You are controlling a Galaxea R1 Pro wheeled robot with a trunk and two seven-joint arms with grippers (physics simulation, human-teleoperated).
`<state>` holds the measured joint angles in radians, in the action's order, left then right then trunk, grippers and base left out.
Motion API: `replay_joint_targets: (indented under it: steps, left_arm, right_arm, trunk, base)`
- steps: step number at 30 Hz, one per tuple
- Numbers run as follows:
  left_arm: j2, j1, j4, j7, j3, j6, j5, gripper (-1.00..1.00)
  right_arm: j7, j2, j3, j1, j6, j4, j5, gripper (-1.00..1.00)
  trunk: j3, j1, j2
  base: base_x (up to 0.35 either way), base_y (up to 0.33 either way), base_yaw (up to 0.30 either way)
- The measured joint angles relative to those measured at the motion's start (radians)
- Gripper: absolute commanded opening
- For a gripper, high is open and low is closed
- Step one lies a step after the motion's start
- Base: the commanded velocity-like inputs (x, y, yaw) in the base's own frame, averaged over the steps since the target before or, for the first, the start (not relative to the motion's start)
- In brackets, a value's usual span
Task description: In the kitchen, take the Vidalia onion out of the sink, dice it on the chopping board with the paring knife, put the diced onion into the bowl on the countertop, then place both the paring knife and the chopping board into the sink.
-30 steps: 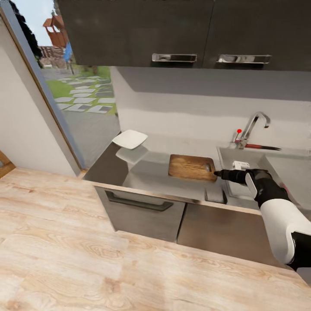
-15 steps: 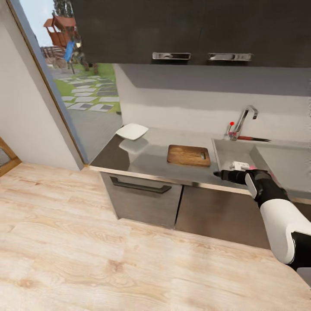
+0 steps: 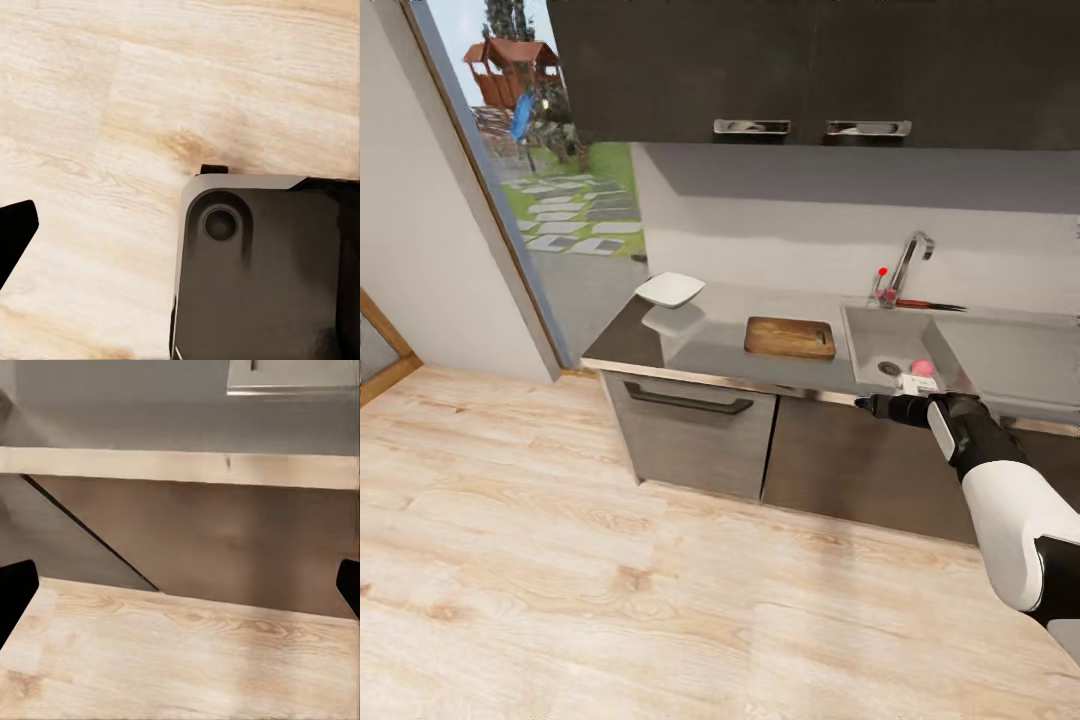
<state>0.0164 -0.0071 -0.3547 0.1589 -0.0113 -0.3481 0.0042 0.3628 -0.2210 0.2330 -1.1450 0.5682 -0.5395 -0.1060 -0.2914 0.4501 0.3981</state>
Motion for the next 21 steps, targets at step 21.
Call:
replay_joint_targets:
  steps: [21]
  left_arm:
    - [-0.003, 0.0, -0.004, 0.0, -0.002, 0.0, -0.002, 1.0]
  right_arm:
    - [-0.065, 0.0, -0.005, 0.06, -0.544, 0.5, -0.002, 1.0]
  trunk:
    - [0.0, -0.001, 0.0]
  base:
    - [-0.209, 0.0, 0.0]
